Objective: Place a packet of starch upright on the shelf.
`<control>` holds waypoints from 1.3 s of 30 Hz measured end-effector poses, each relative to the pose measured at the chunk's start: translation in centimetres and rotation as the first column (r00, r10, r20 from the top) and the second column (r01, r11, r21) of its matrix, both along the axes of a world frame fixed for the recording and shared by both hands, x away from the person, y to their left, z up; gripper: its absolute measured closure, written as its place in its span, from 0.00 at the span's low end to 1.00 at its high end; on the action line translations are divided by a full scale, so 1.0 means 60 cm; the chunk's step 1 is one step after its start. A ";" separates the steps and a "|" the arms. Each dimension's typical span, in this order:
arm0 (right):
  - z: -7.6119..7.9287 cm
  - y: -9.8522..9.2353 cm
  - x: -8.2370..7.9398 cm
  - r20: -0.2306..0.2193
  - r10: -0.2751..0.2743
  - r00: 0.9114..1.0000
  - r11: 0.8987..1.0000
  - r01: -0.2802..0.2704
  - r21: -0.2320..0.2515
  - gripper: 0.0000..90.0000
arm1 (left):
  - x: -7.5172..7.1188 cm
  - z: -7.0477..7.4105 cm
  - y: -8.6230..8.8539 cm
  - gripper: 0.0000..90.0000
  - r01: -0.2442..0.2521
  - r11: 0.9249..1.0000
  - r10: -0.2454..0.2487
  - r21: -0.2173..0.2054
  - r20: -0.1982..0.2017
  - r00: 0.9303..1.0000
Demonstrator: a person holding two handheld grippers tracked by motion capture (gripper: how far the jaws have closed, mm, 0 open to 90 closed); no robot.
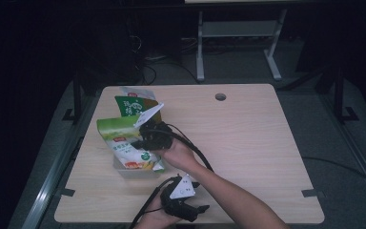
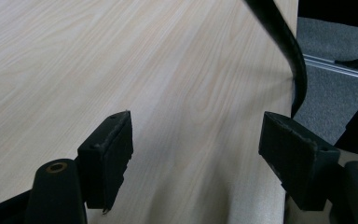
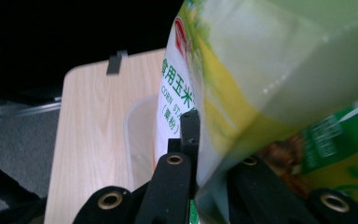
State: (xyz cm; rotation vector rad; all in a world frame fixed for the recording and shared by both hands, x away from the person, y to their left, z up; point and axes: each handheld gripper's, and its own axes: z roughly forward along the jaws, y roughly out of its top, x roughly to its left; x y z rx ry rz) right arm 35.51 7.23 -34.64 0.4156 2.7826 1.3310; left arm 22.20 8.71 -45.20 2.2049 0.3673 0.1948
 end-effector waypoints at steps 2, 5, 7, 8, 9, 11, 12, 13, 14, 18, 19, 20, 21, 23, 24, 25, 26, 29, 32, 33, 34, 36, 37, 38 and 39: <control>-0.007 0.000 0.001 -0.010 -0.002 1.000 1.000 0.002 0.001 0.98 | -0.001 -0.004 0.000 0.28 0.007 1.000 -0.006 0.006 -0.004 1.000; -0.003 -0.001 0.009 -0.041 0.021 0.999 1.000 -0.020 0.009 0.93 | -0.005 -0.002 -0.003 0.29 0.015 1.000 -0.016 -0.020 -0.034 0.999; 0.002 -0.002 0.017 -0.089 0.046 0.995 0.999 -0.047 -0.015 0.84 | -0.005 0.001 -0.002 0.29 0.023 1.000 -0.024 -0.017 -0.028 0.999; 0.005 -0.003 0.019 -0.096 0.054 0.994 0.996 -0.061 -0.071 0.83 | -0.005 0.002 -0.001 0.29 0.021 1.000 -0.021 -0.018 -0.026 0.999; 0.005 -0.005 0.020 -0.096 0.060 0.994 0.993 -0.069 -0.099 0.82 | -0.006 0.001 -0.001 0.29 0.018 1.000 -0.019 -0.019 -0.026 0.999; 0.003 -0.010 0.021 -0.127 0.072 0.989 0.988 -0.088 -0.126 0.78 | -0.007 0.001 0.000 0.28 0.017 1.000 -0.017 -0.019 -0.027 0.999; 0.001 -0.013 0.022 -0.129 0.077 0.989 0.984 -0.096 -0.148 0.78 | -0.008 0.002 0.000 0.28 0.016 1.000 -0.016 -0.020 -0.028 0.999; -0.001 -0.017 0.023 -0.121 0.080 0.989 0.981 -0.100 -0.167 0.78 | -0.008 0.003 0.002 0.28 0.021 1.000 -0.021 -0.012 -0.022 1.000; -0.003 -0.021 0.023 -0.137 0.081 0.987 0.975 -0.107 -0.195 0.79 | -0.008 0.003 0.002 0.29 0.021 1.000 -0.021 -0.012 -0.022 1.000; -0.020 -0.030 0.023 -0.170 0.091 0.981 0.954 -0.134 -0.266 0.83 | -0.011 0.002 0.000 0.29 0.024 1.000 -0.024 -0.016 -0.025 0.999; -0.025 -0.030 0.021 -0.161 0.091 0.983 0.953 -0.133 -0.273 0.88 | -0.010 0.001 -0.001 0.28 0.026 1.000 -0.027 -0.012 -0.025 0.999; -0.026 -0.029 0.021 -0.156 0.094 0.983 0.952 -0.134 -0.276 0.91 | -0.010 0.001 -0.002 0.28 0.026 1.000 -0.026 -0.015 -0.029 0.999; -0.027 -0.028 0.020 -0.157 0.096 0.983 0.951 -0.137 -0.278 0.94 | -0.010 0.001 -0.002 0.29 0.028 1.000 -0.028 -0.013 -0.028 0.999; -0.030 -0.025 0.019 -0.158 0.100 0.982 0.946 -0.143 -0.290 0.96 | -0.012 0.001 -0.003 0.29 0.026 0.999 -0.027 -0.022 -0.031 0.999; -0.030 -0.025 0.019 -0.158 0.100 0.982 0.946 -0.143 -0.290 0.96 | -0.012 0.001 -0.003 0.29 0.026 0.999 -0.027 -0.022 -0.031 0.999; -0.034 -0.021 0.016 -0.146 0.106 0.984 0.939 -0.148 -0.309 0.97 | -0.012 0.001 -0.004 0.29 0.027 0.999 -0.028 -0.023 -0.030 0.999; -0.036 -0.019 0.015 -0.142 0.104 0.984 0.937 -0.145 -0.317 0.97 | -0.013 0.001 -0.005 0.29 0.025 0.999 -0.027 -0.029 -0.036 0.999; -0.051 -0.013 0.013 -0.146 0.102 0.984 0.928 -0.147 -0.343 0.97 | -0.012 0.002 -0.005 0.29 0.037 0.999 -0.037 -0.020 -0.020 0.999; -0.064 -0.010 0.015 -0.156 0.098 0.983 0.922 -0.148 -0.357 0.97 | -0.013 0.004 -0.003 0.29 0.040 0.999 -0.040 -0.020 -0.012 0.999; -0.078 -0.009 0.017 -0.175 0.086 0.981 0.917 -0.146 -0.371 0.97 | -0.012 0.005 -0.002 0.29 0.040 0.999 -0.041 -0.023 -0.010 0.999; -0.083 -0.010 0.019 -0.176 0.084 0.981 0.915 -0.146 -0.377 0.97 | -0.012 0.006 -0.001 0.29 0.043 0.999 -0.043 -0.018 -0.007 0.999; -0.086 -0.015 0.023 -0.190 0.086 0.978 0.923 -0.150 -0.354 0.97 | -0.011 0.006 0.000 0.29 0.044 0.999 -0.044 -0.015 -0.004 0.999; -0.086 -0.016 0.024 -0.188 0.088 0.978 0.924 -0.150 -0.351 0.96 | -0.010 0.006 0.000 0.29 0.044 0.999 -0.044 -0.013 -0.004 0.999; -0.085 -0.016 0.023 -0.182 0.091 0.979 0.924 -0.151 -0.352 0.95 | -0.010 0.006 0.000 0.29 0.044 0.999 -0.044 -0.013 -0.004 0.999; -0.083 -0.017 0.022 -0.178 0.090 0.980 0.925 -0.149 -0.350 0.92 | -0.011 0.005 -0.001 0.29 0.038 0.999 -0.038 -0.021 -0.011 0.999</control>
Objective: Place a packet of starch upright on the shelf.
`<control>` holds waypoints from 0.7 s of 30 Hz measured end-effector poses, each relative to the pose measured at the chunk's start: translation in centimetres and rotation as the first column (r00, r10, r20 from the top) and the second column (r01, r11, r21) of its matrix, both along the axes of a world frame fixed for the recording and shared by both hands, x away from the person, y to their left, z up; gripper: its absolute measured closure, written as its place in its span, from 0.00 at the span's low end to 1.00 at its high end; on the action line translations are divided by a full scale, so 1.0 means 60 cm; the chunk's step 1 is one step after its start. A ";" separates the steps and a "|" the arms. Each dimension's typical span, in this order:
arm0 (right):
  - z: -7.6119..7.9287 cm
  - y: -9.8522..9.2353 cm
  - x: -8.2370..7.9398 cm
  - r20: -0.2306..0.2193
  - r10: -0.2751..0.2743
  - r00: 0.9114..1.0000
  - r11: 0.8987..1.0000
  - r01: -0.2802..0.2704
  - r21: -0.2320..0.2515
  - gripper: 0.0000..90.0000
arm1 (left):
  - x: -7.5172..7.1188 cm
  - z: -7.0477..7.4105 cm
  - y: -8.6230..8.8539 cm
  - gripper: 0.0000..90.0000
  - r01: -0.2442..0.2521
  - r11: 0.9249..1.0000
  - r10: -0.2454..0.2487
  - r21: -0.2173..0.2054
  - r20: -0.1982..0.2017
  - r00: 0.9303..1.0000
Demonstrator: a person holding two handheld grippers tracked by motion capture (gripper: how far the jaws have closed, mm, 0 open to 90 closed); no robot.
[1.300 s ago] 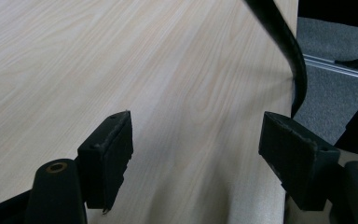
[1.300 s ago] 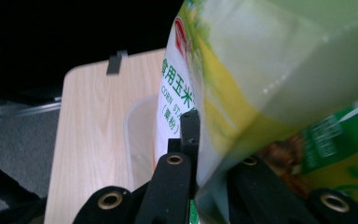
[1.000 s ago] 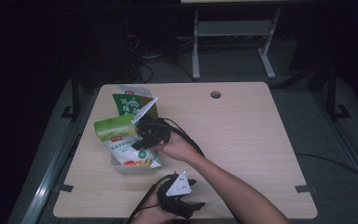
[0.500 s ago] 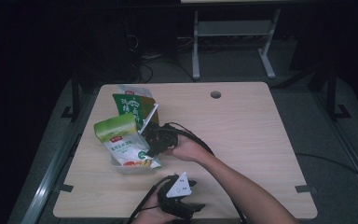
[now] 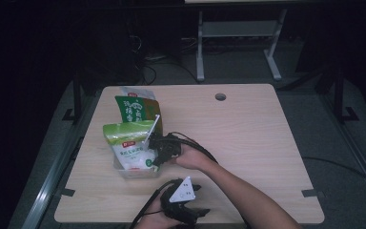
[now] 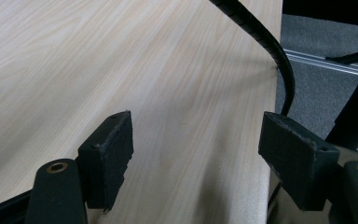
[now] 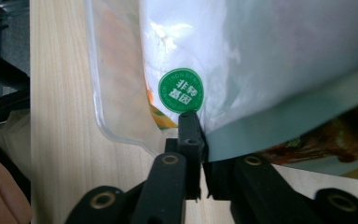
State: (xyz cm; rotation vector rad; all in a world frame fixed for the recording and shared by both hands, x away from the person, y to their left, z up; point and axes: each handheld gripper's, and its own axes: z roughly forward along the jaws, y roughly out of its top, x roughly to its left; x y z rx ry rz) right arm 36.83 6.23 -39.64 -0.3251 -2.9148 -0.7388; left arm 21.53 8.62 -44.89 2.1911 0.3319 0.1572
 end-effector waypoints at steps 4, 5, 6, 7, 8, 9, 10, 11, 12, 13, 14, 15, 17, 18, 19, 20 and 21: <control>0.016 -0.015 0.003 -0.012 -0.026 1.000 0.997 0.027 0.068 0.80 | 0.000 0.001 0.001 0.29 0.000 1.000 0.000 0.004 0.004 1.000; 0.020 -0.020 0.003 -0.010 -0.028 1.000 0.996 0.029 0.083 0.78 | -0.001 0.000 -0.001 0.29 -0.009 1.000 0.009 -0.009 -0.002 1.000; 0.025 -0.026 0.003 -0.008 -0.031 0.999 0.995 0.032 0.094 0.77 | -0.001 0.000 -0.001 0.29 -0.009 1.000 0.009 -0.008 -0.002 1.000; 0.029 -0.032 0.002 -0.002 -0.034 0.999 0.994 0.034 0.105 0.76 | -0.001 0.000 -0.001 0.29 -0.009 1.000 0.009 -0.008 -0.003 1.000; 0.034 -0.038 0.001 0.001 -0.036 0.999 0.993 0.035 0.116 0.74 | -0.001 0.000 -0.001 0.29 -0.011 1.000 0.011 -0.001 -0.010 1.000; 0.038 -0.045 0.001 0.002 -0.042 0.999 0.990 0.042 0.131 0.71 | -0.001 -0.001 -0.001 0.29 -0.015 1.000 0.015 -0.002 -0.011 1.000; 0.042 -0.052 0.001 0.001 -0.049 0.999 0.988 0.049 0.147 0.70 | 0.000 0.000 0.000 0.29 -0.016 1.000 0.016 -0.002 -0.014 1.000; 0.045 -0.058 0.000 0.004 -0.053 0.999 0.986 0.052 0.158 0.68 | 0.001 0.000 0.000 0.29 -0.018 1.000 0.018 -0.001 -0.014 1.000; 0.047 -0.065 0.000 0.009 -0.058 0.998 0.984 0.056 0.166 0.65 | 0.002 0.001 0.001 0.29 -0.018 1.000 0.018 0.000 -0.010 1.000; 0.047 -0.065 0.000 0.009 -0.058 0.998 0.984 0.056 0.166 0.65 | 0.002 0.001 0.001 0.29 -0.018 1.000 0.018 0.000 -0.010 1.000; 0.049 -0.072 0.000 0.009 -0.066 0.998 0.983 0.064 0.172 0.64 | 0.003 0.001 0.002 0.29 -0.021 1.000 0.021 -0.003 -0.011 1.000; 0.050 -0.079 0.000 0.009 -0.070 0.998 0.982 0.067 0.176 0.63 | 0.005 0.002 0.004 0.29 -0.027 1.000 0.027 -0.011 -0.010 1.000; 0.051 -0.093 0.002 0.004 -0.083 0.997 0.979 0.081 0.189 0.59 | 0.008 0.004 0.006 0.29 -0.031 0.999 0.031 -0.014 -0.017 0.999; 0.052 -0.108 0.004 0.000 -0.100 0.995 0.975 0.098 0.201 0.57 | 0.011 0.005 0.008 0.29 -0.036 0.999 0.036 -0.011 -0.019 0.999; 0.053 -0.115 0.005 -0.003 -0.111 0.994 0.973 0.109 0.206 0.55 | 0.012 0.006 0.009 0.29 -0.038 0.999 0.037 -0.015 -0.020 0.999; 0.052 -0.122 0.006 -0.008 -0.119 0.993 0.970 0.118 0.213 0.53 | 0.012 0.006 0.009 0.29 -0.038 0.999 0.037 -0.015 -0.020 0.999; 0.052 -0.128 0.007 -0.007 -0.125 0.992 0.970 0.124 0.211 0.53 | 0.013 0.006 0.009 0.29 -0.042 0.999 0.041 -0.015 -0.025 0.999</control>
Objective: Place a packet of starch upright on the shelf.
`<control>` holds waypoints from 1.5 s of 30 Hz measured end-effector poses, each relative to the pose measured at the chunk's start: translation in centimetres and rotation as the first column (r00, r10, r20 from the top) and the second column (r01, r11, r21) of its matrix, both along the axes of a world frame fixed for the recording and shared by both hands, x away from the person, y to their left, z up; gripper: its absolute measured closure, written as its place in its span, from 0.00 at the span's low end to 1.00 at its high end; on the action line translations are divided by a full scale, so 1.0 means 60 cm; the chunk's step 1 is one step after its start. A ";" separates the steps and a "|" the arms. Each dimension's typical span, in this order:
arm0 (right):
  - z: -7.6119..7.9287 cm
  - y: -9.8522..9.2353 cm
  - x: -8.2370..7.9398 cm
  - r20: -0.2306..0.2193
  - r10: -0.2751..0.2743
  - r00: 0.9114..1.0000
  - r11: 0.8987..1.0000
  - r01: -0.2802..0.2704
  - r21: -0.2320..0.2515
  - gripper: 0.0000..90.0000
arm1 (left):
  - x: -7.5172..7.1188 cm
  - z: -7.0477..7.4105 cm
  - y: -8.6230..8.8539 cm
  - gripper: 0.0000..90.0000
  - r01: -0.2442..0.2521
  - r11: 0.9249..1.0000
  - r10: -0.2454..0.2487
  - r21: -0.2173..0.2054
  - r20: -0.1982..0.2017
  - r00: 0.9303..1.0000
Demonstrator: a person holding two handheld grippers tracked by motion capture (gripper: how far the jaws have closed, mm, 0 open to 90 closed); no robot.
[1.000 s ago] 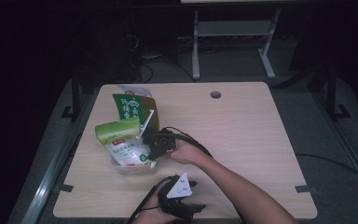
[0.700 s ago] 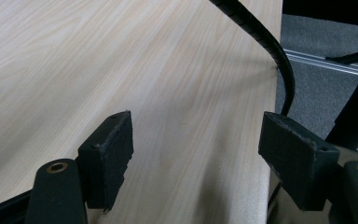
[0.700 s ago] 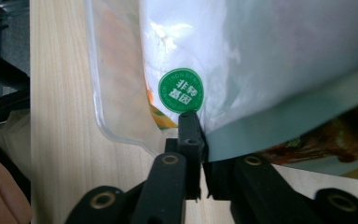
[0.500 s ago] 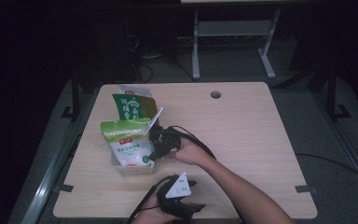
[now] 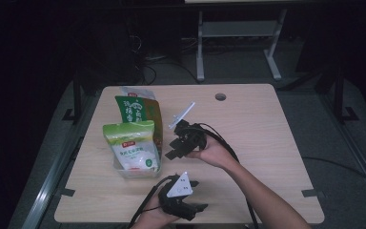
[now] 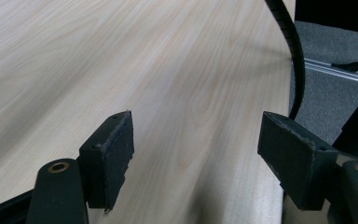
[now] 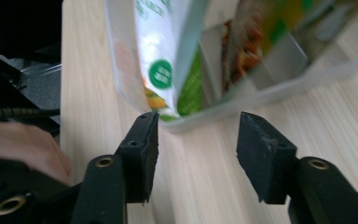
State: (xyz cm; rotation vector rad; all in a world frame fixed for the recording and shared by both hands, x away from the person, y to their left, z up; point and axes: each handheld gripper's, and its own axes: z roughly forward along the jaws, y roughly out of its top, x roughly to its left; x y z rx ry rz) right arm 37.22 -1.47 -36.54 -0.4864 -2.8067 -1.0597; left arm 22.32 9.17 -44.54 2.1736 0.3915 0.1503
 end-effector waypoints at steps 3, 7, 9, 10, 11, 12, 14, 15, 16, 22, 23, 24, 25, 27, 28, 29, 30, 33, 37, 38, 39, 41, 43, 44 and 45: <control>-0.003 -0.013 0.001 0.003 -0.016 1.000 1.000 0.016 0.001 0.52 | 0.001 -0.001 0.000 0.29 -0.003 1.000 0.003 -0.002 -0.005 1.000; -0.005 -0.049 0.003 -0.003 -0.065 0.998 0.998 0.066 0.025 0.51 | 0.003 -0.001 0.001 0.29 -0.006 1.000 0.006 0.001 -0.005 1.000; -0.005 -0.064 0.003 0.003 -0.088 0.996 0.996 0.088 0.027 0.50 | 0.004 -0.001 0.001 0.29 -0.006 1.000 0.006 0.005 -0.004 1.000; -0.005 -0.064 0.003 0.003 -0.088 0.996 0.996 0.088 0.027 0.50 | 0.004 0.000 0.002 0.29 -0.009 1.000 0.009 0.003 -0.005 1.000; -0.004 -0.078 0.003 -0.002 -0.107 0.994 0.994 0.107 0.032 0.49 | 0.005 0.000 0.002 0.29 -0.010 1.000 0.010 0.002 -0.001 1.000; -0.004 -0.086 0.004 -0.002 -0.116 0.993 0.993 0.116 0.032 0.48 | 0.007 0.001 0.003 0.29 -0.014 1.000 0.014 0.001 0.001 1.000; -0.004 -0.100 0.004 -0.006 -0.134 0.991 0.990 0.134 0.035 0.47 | 0.009 0.001 0.004 0.29 -0.017 1.000 0.017 -0.002 0.003 1.000; -0.005 -0.106 0.004 -0.006 -0.143 0.990 0.989 0.143 0.033 0.46 | 0.010 0.002 0.004 0.29 -0.019 1.000 0.019 -0.002 0.004 1.000; -0.005 -0.113 0.003 -0.014 -0.155 0.988 0.987 0.155 0.028 0.46 | 0.011 0.002 0.005 0.29 -0.018 1.000 0.018 0.000 0.003 1.000; -0.008 -0.147 0.000 -0.034 -0.203 0.979 0.978 0.204 0.038 0.45 | 0.013 0.002 0.006 0.29 -0.020 1.000 0.020 0.006 0.002 1.000; -0.010 -0.153 -0.001 -0.036 -0.212 0.977 0.976 0.214 0.034 0.44 | 0.012 0.001 0.005 0.29 -0.025 1.000 0.025 -0.002 -0.002 1.000; -0.012 -0.160 -0.002 -0.034 -0.218 0.975 0.975 0.219 0.033 0.44 | 0.012 0.001 0.006 0.29 -0.025 1.000 0.025 -0.005 -0.001 1.000; -0.014 -0.168 -0.004 -0.035 -0.227 0.973 0.973 0.228 0.032 0.43 | 0.012 0.001 0.006 0.29 -0.029 1.000 0.029 -0.006 -0.004 1.000; -0.020 -0.187 -0.009 -0.044 -0.254 0.966 0.967 0.255 0.023 0.42 | 0.013 0.002 0.008 0.29 -0.037 0.999 0.037 -0.010 0.003 0.999; -0.020 -0.187 -0.009 -0.044 -0.254 0.966 0.967 0.255 0.023 0.42 | 0.013 0.002 0.008 0.29 -0.037 0.999 0.037 -0.010 0.003 0.999; -0.026 -0.201 -0.013 -0.050 -0.266 0.963 0.963 0.267 0.023 0.42 | 0.013 0.003 0.008 0.29 -0.037 0.999 0.037 -0.009 0.006 0.999; -0.028 -0.206 -0.015 -0.051 -0.271 0.961 0.962 0.272 0.019 0.42 | 0.013 0.003 0.008 0.29 -0.037 0.999 0.037 -0.009 0.006 0.999; -0.031 -0.220 -0.024 -0.061 -0.287 0.956 0.958 0.288 0.009 0.42 | 0.014 0.002 0.009 0.29 -0.042 0.999 0.042 -0.014 0.003 0.999; -0.040 -0.241 -0.035 -0.061 -0.310 0.949 0.950 0.311 0.009 0.40 | 0.015 0.004 0.012 0.29 -0.044 0.999 0.044 -0.008 0.009 0.999; -0.043 -0.246 -0.037 -0.064 -0.313 0.948 0.949 0.314 0.005 0.40 | 0.016 0.004 0.012 0.29 -0.047 0.999 0.047 -0.013 0.010 0.999; -0.046 -0.251 -0.040 -0.069 -0.319 0.945 0.947 0.320 0.007 0.40 | 0.016 0.004 0.012 0.29 -0.047 0.999 0.047 -0.013 0.010 0.999; -0.049 -0.256 -0.043 -0.070 -0.322 0.944 0.946 0.323 0.009 0.40 | 0.017 0.004 0.013 0.29 -0.046 0.999 0.046 -0.007 0.012 0.999; -0.060 -0.272 -0.052 -0.079 -0.337 0.938 0.941 0.338 0.001 0.38 | 0.018 0.004 0.014 0.29 -0.045 0.999 0.045 -0.004 0.011 0.999; -0.060 -0.272 -0.052 -0.079 -0.337 0.938 0.941 0.338 0.001 0.38 | 0.018 0.004 0.014 0.29 -0.045 0.999 0.045 -0.004 0.011 0.999; -0.068 -0.284 -0.060 -0.091 -0.355 0.931 0.934 0.356 0.001 0.37 | 0.018 0.004 0.013 0.29 -0.044 0.999 0.044 -0.004 0.010 0.999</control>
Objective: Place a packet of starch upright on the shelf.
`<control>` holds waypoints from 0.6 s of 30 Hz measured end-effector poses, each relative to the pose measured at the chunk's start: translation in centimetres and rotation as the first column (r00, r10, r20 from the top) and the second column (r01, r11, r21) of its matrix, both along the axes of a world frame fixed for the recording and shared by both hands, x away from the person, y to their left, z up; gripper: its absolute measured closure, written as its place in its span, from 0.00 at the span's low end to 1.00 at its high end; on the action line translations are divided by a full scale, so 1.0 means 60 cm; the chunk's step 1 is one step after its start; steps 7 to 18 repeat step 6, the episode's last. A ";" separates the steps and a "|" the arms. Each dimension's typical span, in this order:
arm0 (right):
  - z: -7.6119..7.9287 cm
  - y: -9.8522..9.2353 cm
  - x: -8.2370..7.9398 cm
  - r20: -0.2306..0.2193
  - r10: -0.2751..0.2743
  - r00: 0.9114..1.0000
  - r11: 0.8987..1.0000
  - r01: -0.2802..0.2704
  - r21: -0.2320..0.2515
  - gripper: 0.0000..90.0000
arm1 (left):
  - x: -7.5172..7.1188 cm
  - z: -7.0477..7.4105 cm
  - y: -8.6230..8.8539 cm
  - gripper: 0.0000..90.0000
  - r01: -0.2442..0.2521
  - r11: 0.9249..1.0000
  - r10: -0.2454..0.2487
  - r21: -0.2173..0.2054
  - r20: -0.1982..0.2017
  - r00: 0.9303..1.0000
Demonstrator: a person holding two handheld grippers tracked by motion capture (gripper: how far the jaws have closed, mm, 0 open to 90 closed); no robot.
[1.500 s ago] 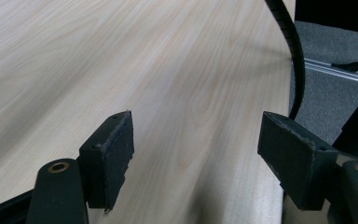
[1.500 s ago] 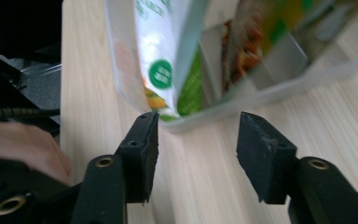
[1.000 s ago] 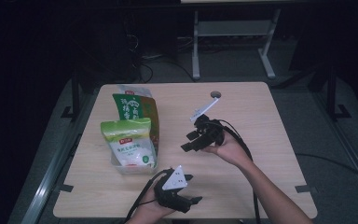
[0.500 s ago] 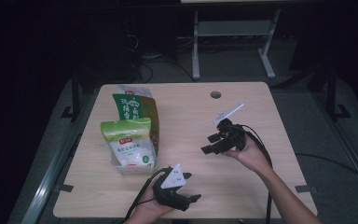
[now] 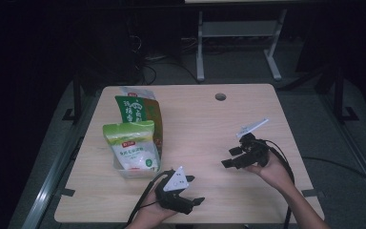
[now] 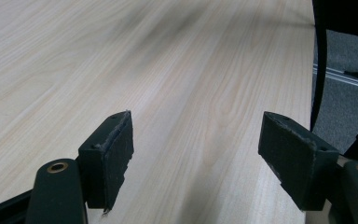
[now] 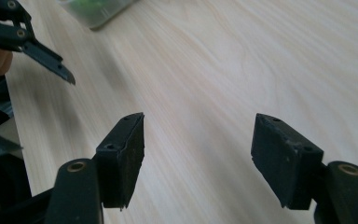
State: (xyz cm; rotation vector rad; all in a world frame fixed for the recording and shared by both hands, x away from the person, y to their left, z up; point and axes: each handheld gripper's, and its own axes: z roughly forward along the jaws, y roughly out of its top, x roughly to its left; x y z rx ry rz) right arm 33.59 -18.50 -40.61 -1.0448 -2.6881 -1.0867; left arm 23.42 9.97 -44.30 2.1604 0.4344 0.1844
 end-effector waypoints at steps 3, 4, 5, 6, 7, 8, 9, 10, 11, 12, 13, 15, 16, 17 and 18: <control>-0.009 -0.012 -0.009 -0.010 -0.010 1.000 1.000 0.010 0.008 0.37 | -0.001 -0.002 -0.002 0.29 0.000 1.000 0.000 -0.005 -0.010 1.000; -0.017 -0.024 -0.019 -0.013 -0.025 1.000 1.000 0.025 0.015 0.36 | -0.002 -0.002 -0.003 0.29 0.002 1.000 -0.002 -0.003 -0.009 1.000; -0.020 -0.029 -0.024 -0.016 -0.030 0.999 0.999 0.030 0.018 0.36 | -0.003 -0.002 -0.003 0.29 0.005 1.000 -0.005 -0.001 -0.007 1.000; -0.020 -0.029 -0.024 -0.016 -0.030 0.999 0.999 0.030 0.018 0.36 | -0.003 -0.002 -0.003 0.29 0.005 1.000 -0.005 -0.001 -0.007 1.000; -0.020 -0.029 -0.024 -0.016 -0.030 0.999 0.999 0.030 0.018 0.36 | -0.003 -0.002 -0.003 0.29 0.005 1.000 -0.005 -0.001 -0.007 1.000; -0.020 -0.029 -0.024 -0.016 -0.030 0.999 0.999 0.030 0.018 0.36 | -0.003 -0.002 -0.003 0.29 0.005 1.000 -0.005 -0.001 -0.007 1.000; -0.020 -0.029 -0.024 -0.016 -0.030 0.999 0.999 0.030 0.018 0.36 | -0.003 -0.002 -0.003 0.29 0.005 1.000 -0.005 -0.001 -0.007 1.000; -0.020 -0.029 -0.024 -0.016 -0.030 0.999 0.999 0.030 0.018 0.36 | -0.003 -0.002 -0.003 0.29 0.005 1.000 -0.005 -0.001 -0.007 1.000; -0.020 -0.029 -0.024 -0.016 -0.030 0.999 0.999 0.030 0.018 0.36 | -0.003 -0.002 -0.003 0.29 0.005 1.000 -0.005 -0.001 -0.007 1.000; -0.020 -0.029 -0.024 -0.016 -0.030 0.999 0.999 0.030 0.018 0.36 | -0.003 -0.002 -0.003 0.29 0.005 1.000 -0.005 -0.001 -0.007 1.000; -0.020 -0.029 -0.024 -0.016 -0.030 0.999 0.999 0.030 0.018 0.36 | -0.003 -0.002 -0.003 0.29 0.005 1.000 -0.005 -0.001 -0.007 1.000; -0.020 -0.029 -0.024 -0.016 -0.030 0.999 0.999 0.030 0.018 0.36 | -0.003 -0.002 -0.003 0.29 0.005 1.000 -0.005 -0.001 -0.007 1.000; -0.020 -0.029 -0.024 -0.016 -0.030 0.999 0.999 0.030 0.018 0.36 | -0.003 -0.002 -0.003 0.29 0.005 1.000 -0.005 -0.001 -0.007 1.000; -0.020 -0.029 -0.024 -0.016 -0.030 0.999 0.999 0.030 0.018 0.36 | -0.003 -0.002 -0.003 0.29 0.005 1.000 -0.005 -0.001 -0.007 1.000; -0.020 -0.029 -0.024 -0.016 -0.030 0.999 0.999 0.030 0.018 0.36 | -0.003 -0.002 -0.003 0.29 0.005 1.000 -0.005 -0.001 -0.007 1.000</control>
